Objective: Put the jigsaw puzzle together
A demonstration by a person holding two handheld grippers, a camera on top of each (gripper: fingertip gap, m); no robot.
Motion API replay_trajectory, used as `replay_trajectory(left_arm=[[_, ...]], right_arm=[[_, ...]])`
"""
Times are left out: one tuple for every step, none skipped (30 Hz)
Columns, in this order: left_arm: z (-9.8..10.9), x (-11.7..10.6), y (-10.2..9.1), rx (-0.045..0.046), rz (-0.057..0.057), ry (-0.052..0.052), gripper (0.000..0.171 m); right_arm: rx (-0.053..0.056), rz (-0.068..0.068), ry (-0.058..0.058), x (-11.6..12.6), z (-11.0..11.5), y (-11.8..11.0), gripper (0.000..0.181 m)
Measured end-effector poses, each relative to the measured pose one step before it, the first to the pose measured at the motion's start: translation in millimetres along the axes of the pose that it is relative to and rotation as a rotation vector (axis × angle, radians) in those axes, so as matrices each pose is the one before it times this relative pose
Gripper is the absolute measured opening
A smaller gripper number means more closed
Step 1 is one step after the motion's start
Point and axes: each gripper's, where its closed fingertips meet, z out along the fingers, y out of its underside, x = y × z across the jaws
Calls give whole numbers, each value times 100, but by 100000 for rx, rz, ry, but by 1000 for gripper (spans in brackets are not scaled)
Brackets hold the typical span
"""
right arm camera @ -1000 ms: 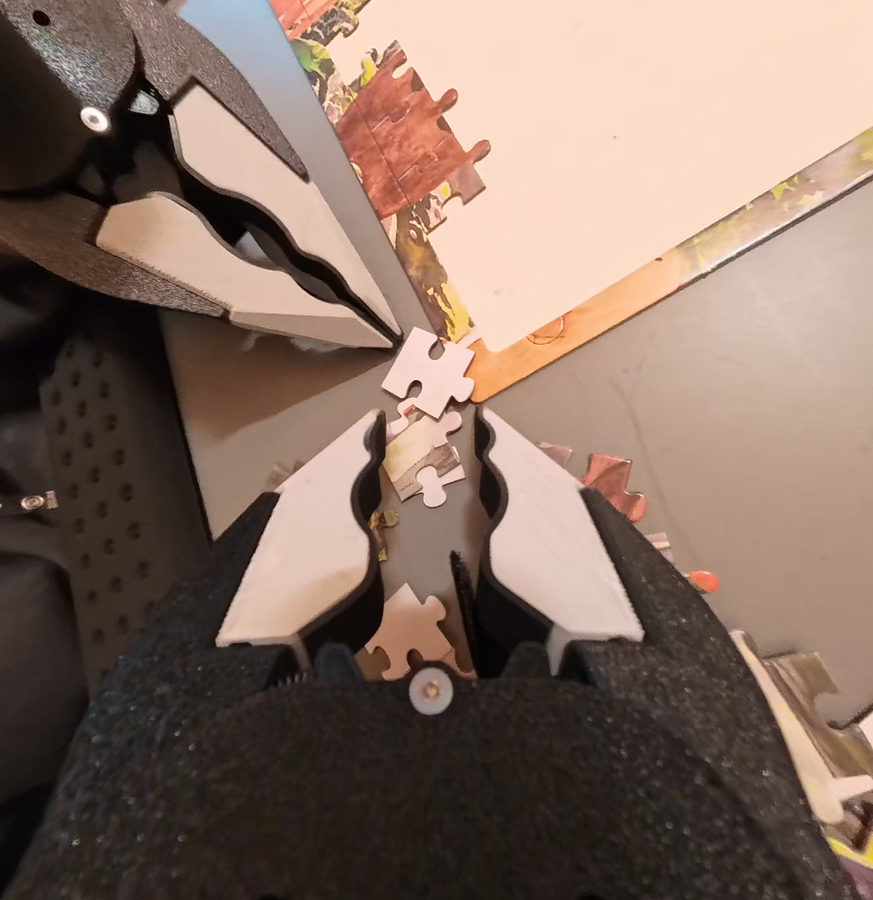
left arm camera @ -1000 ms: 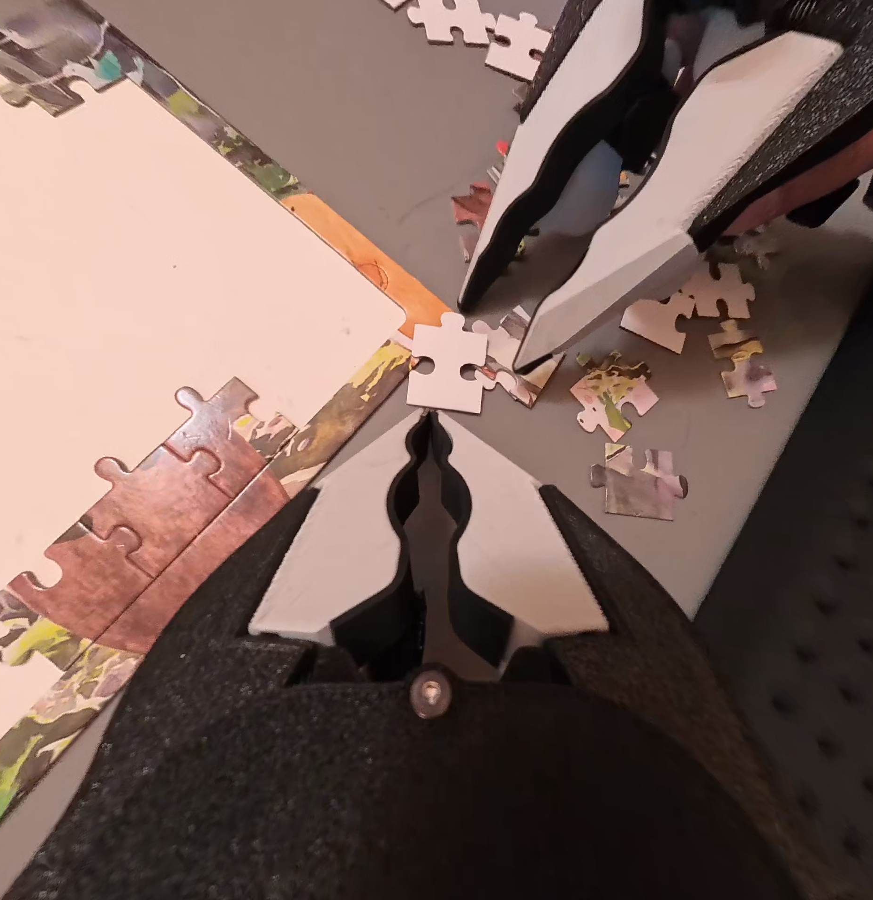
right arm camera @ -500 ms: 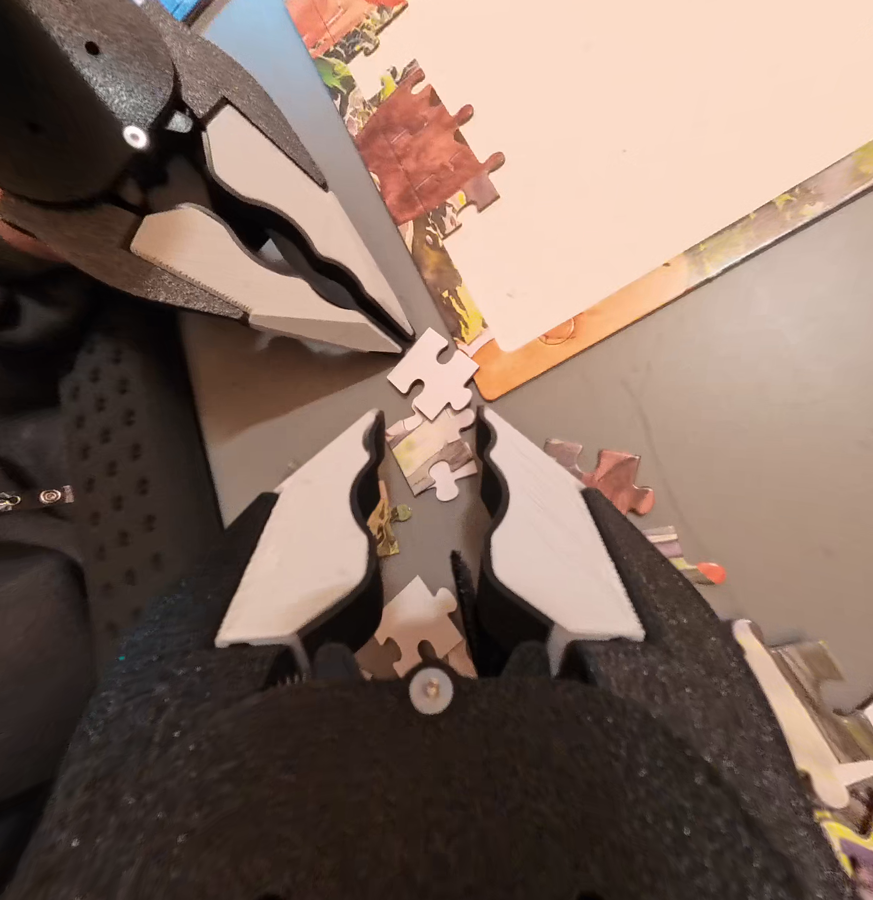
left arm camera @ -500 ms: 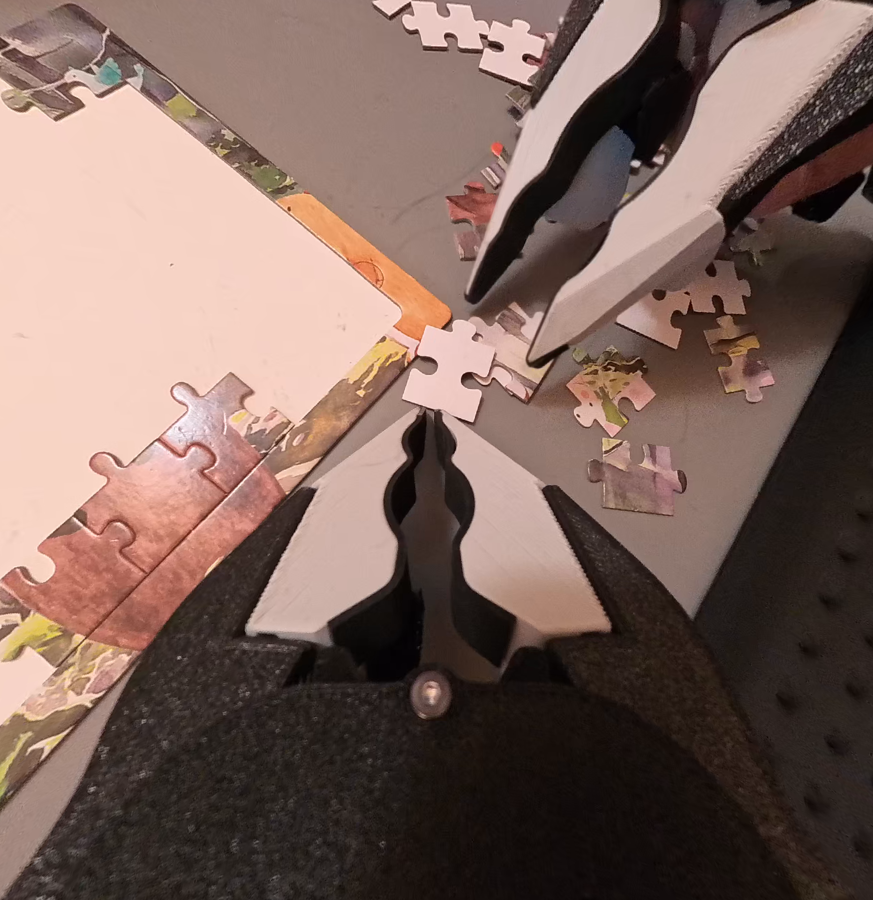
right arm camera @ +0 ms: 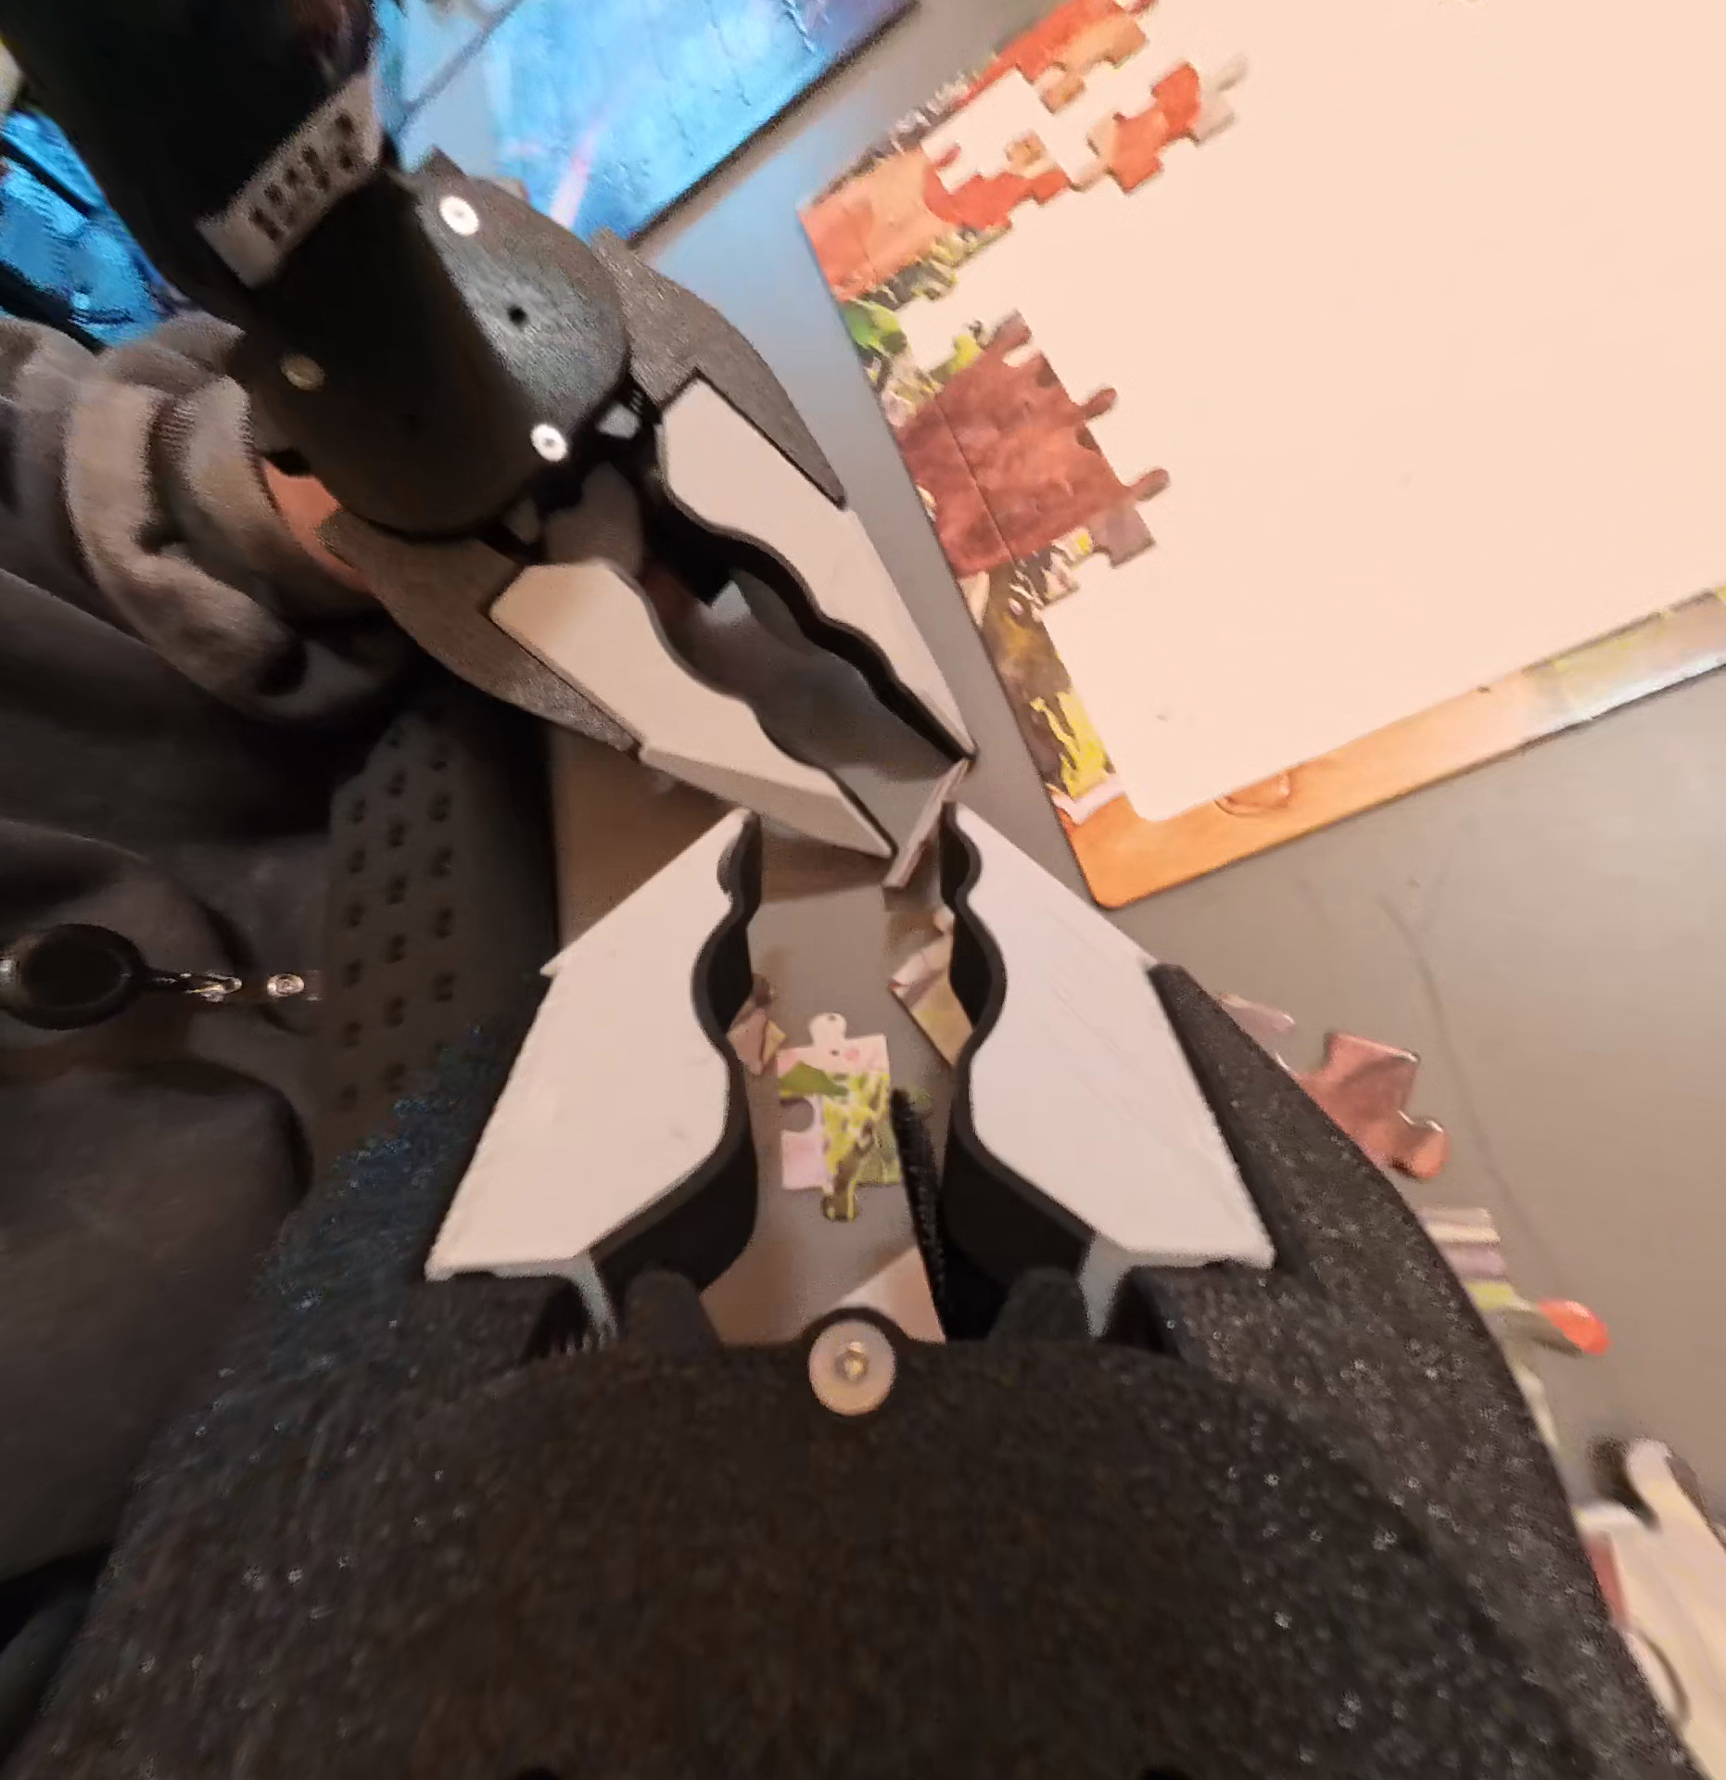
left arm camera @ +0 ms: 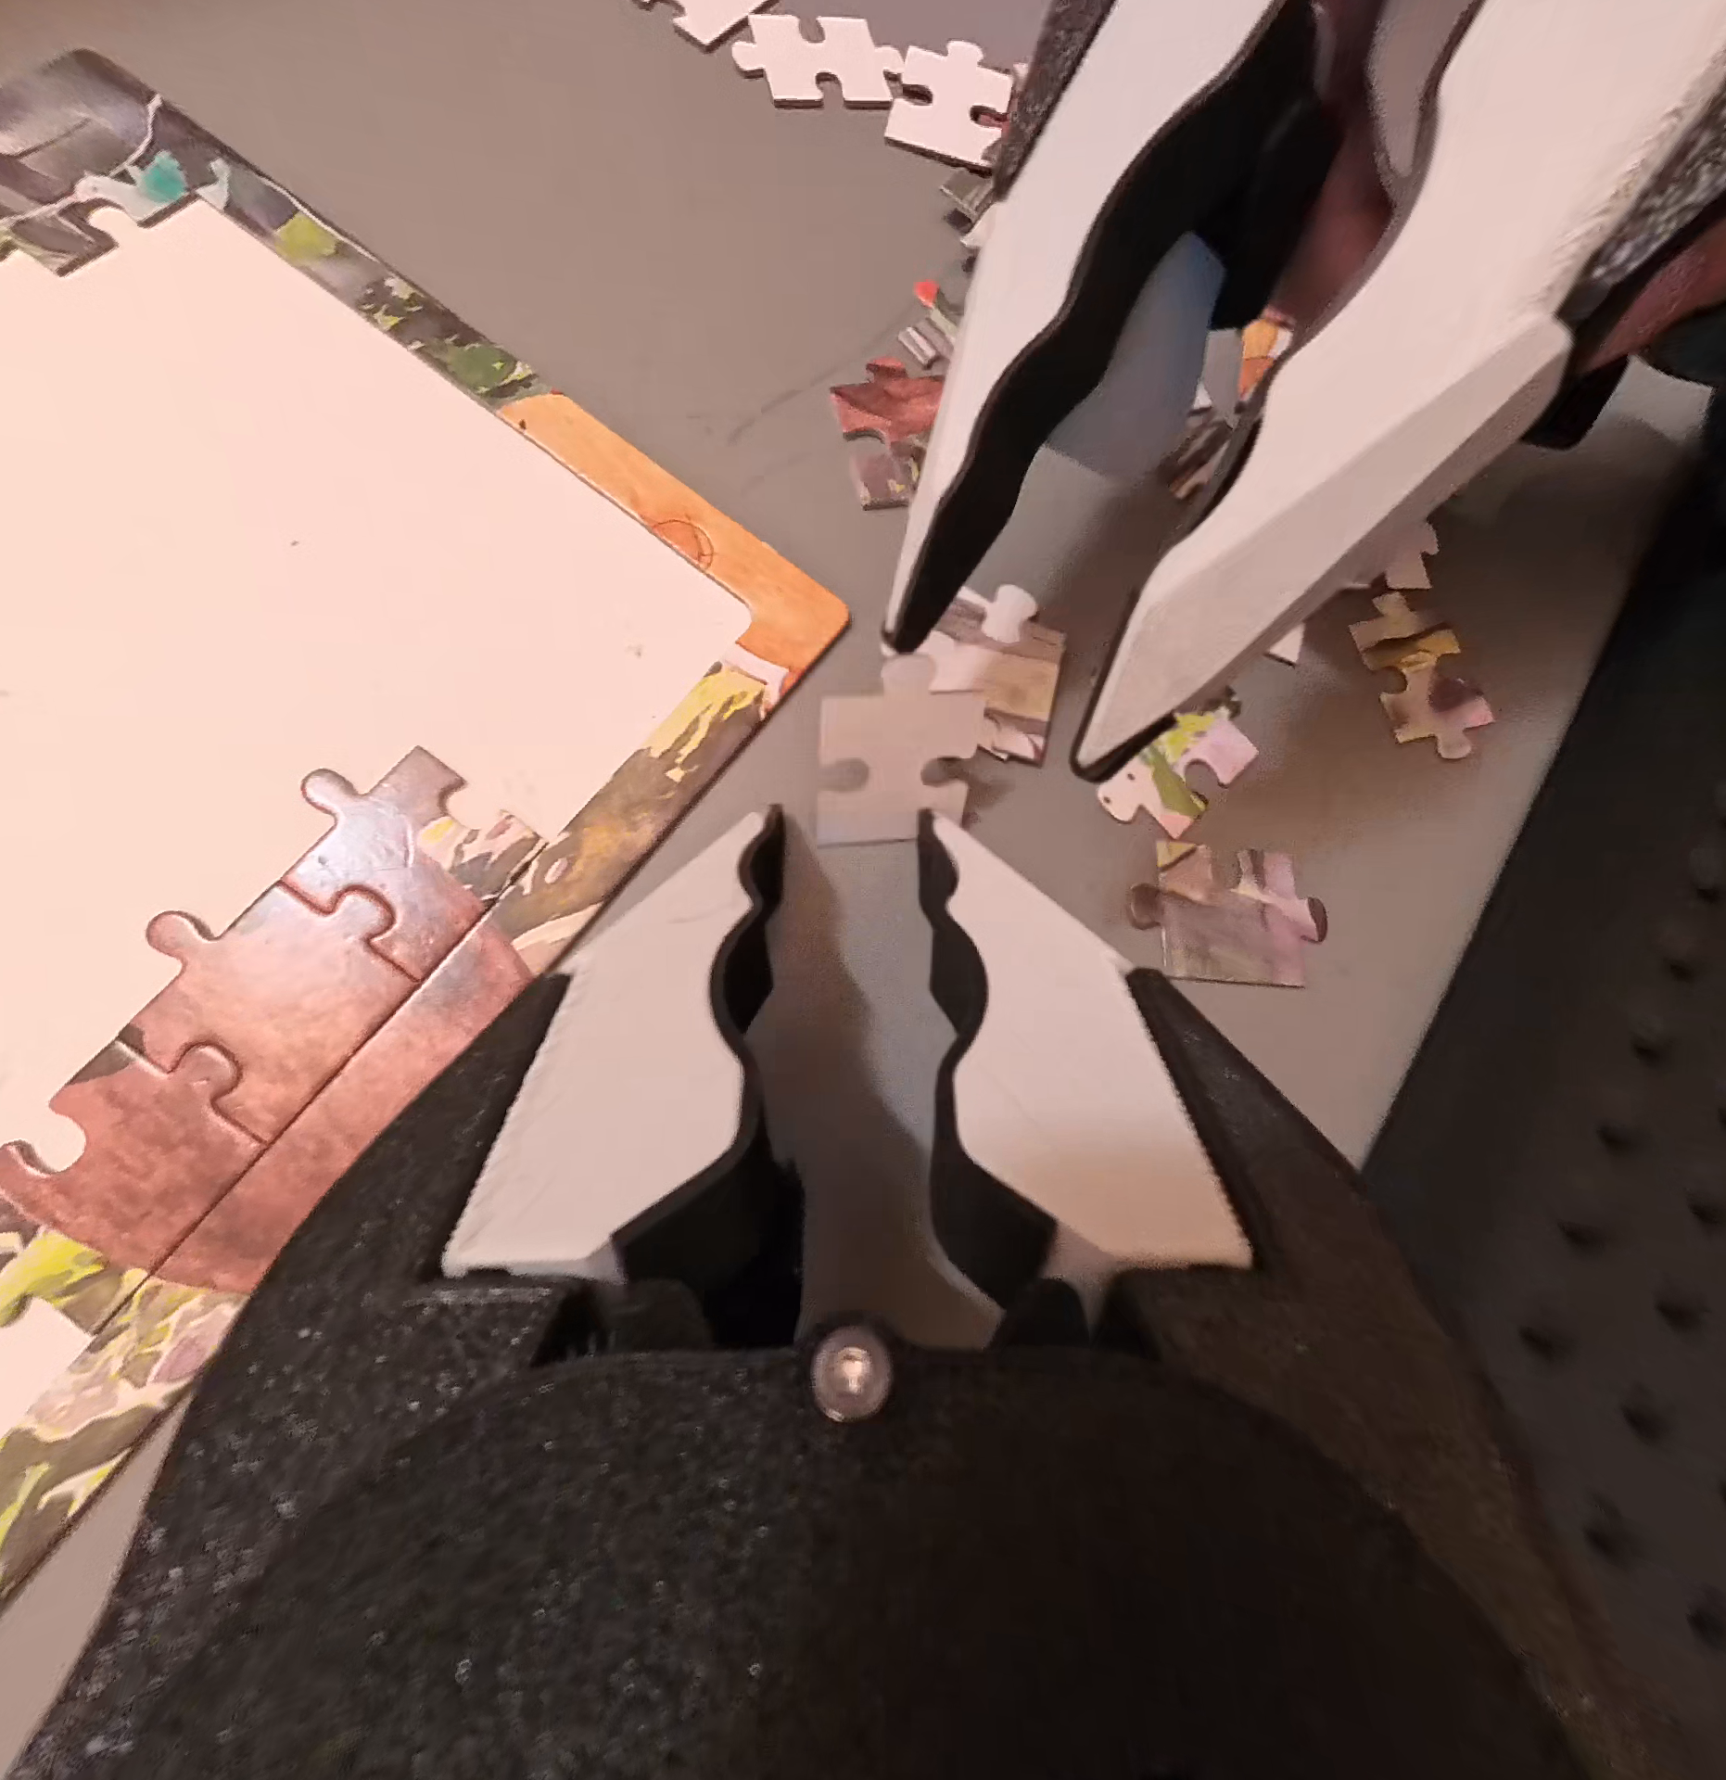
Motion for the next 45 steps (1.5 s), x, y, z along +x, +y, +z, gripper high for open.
replay_trajectory(left_arm=[[-44, 113, 47, 82, 960, -315, 29], [-33, 101, 61, 56, 1098, -242, 33], [-23, 146, 37, -8, 1063, 168, 38], [5, 123, 30, -124, 1027, 32, 40], [17, 32, 59, -352, 1168, -465, 40], [-25, -38, 61, -100, 1859, -662, 39], [-42, -28, 23, -5, 887, -316, 36], [-69, -27, 16, 44, -96, -83, 22], [-91, -88, 62, -57, 519, -401, 15], [-147, -146, 108, -126, 1124, -769, 12], [-189, -130, 123, 8, 1179, -604, 8], [-308, -231, 94, 354, 1172, -1176, 1], [-434, -432, -40, 1355, 1285, -2228, 1], [-558, -456, -185, 2272, 704, -1855, 1], [-601, -324, -290, 2826, -796, -316, 1], [-609, -199, -413, 3411, -3079, 1222, 1], [-597, -43, -548, 3963, -5966, 3046, 1], [-566, 63, -649, 4035, -8582, 4461, 1], [-508, 50, -635, 3465, -10086, 4631, 1], [-437, -61, -569, 2829, -10434, 3745, 1], [-372, -65, -527, 2577, -9335, 3147, 1], [-322, 127, -493, 2501, -7272, 3278, 1], [-262, 210, -394, 1990, -5423, 2894, 1], [-185, 252, -261, 1246, -3876, 2238, 1], [-136, 247, -151, 692, -2720, 1736, 1], [-83, 214, -65, 273, -1910, 1277, 1], [-34, 192, -12, -10, -1186, 956, 1], [-16, 153, 69, -296, -515, 638, 1], [4, 106, 92, -350, -51, 371, 2], [-7, 126, 44, -86, 224, 310, 2], [-24, 153, 35, 40, 730, 271, 4], [-27, 168, -11, 182, 1171, 193, 13], [-59, 214, -5, -185, 1331, 400, 24], [-217, 235, -50, -412, 1903, 616, 35], [-486, 246, -359, 1265, 2912, 703, 44], [-773, 514, -751, 3858, 4072, 2173, 50], [-943, 831, -947, 4883, 4376, 4026, 51], [-907, 1053, -910, 4008, 4148, 5311, 51], [-730, 1249, -807, 2810, 3764, 6219, 51], [-481, 1257, -790, 2288, 2830, 6145, 51], [-213, 1177, -832, 2232, 1977, 5745, 51], [-4, 1030, -849, 2384, 1406, 5022, 51], [183, 732, -806, 2228, 1357, 3450, 50], [333, 414, -662, 1565, 1973, 1492, 50], [423, 178, -388, 162, 2766, 114, 49]], right_arm=[[316, -246, -1251, -218, 242, -131, 38], [-718, -164, -1307, -201, 336, 49, 38], [-1322, 143, -2028, -278, 398, 161, 39], [-1318, 30, -2007, -305, 414, 159, 38], [-1316, -165, -1299, -230, 350, 181, 37], [15, -53, -972, -160, 74, -29, 35], [-30, -614, -692, -146, -7, 1, 35], [450, -485, -1192, -244, -45, -53, 34], [840, -264, -770, -178, -75, -108, 34], [864, -474, -167, -61, -163, -84, 35], [1544, -359, -402, -83, -323, -167, 35], [2519, 52, 173, 42, -483, -325, 35], [3083, 186, 1128, 207, -542, -408, 35], [2959, -403, 1587, 212, -443, -429, 35], [2379, -1840, 2074, 111, -195, -429, 35], [1347, -4057, 4044, 181, 81, -353, 35], [-194, -6456, 6619, 340, 369, -204, 37], [267, -7790, 8558, 382, 502, -387, 41], [1280, -6816, 6990, -10, 538, -618, 46], [-207, -5577, 5791, -161, 582, -511, 51], [120, -5154, 6436, -110, 556, -585, 54], [-119, -4656, 3947, -450, 504, -473, 55], [-1909, -3668, 4683, -138, 496, -170, 55], [-1918, -2811, 6234, 266, 423, -84, 55], [-698, -1952, 2704, -103, 301, -143, 54], [191, -1092, -378, -400, 154, -221, 52], [582, -650, 1857, 86, -1, -236, 46], [636, -256, 1983, 287, -128, -167, 38], [910, 343, 87, 155, -182, -112, 33], [1146, 1856, -1470, 5, -136, -77, 32], [986, 2853, -1722, 1, -85, -29, 32], [1212, 2648, -3209, -227, -84, -39, 32], [1445, 3451, -3445, -228, -95, -75, 32], [2185, 5407, -4230, -197, -101, -165, 32], [2926, 7512, -6090, -274, -159, -234, 32], [3140, 9825, -9509, -556, -245, -304, 32], [4205, 12367, -13514, -1000, -349, -537, 32], [6373, 14442, -18406, -1644, -516, -957, 32], [8101, 15660, -22514, -2278, -635, -1319, 32], [9291, 15818, -25175, -2714, -565, -1500, 32], [7515, 13421, -23388, -2491, -313, -1123, 32], [4029, 9458, -15501, -1429, 22, -474, 32], [1404, 4854, -7270, -397, 243, -11, 32], [-864, 2059, -2804, 88, 405, 312, 32], [-2115, 1350, -2157, 66, 470, 438, 32]])
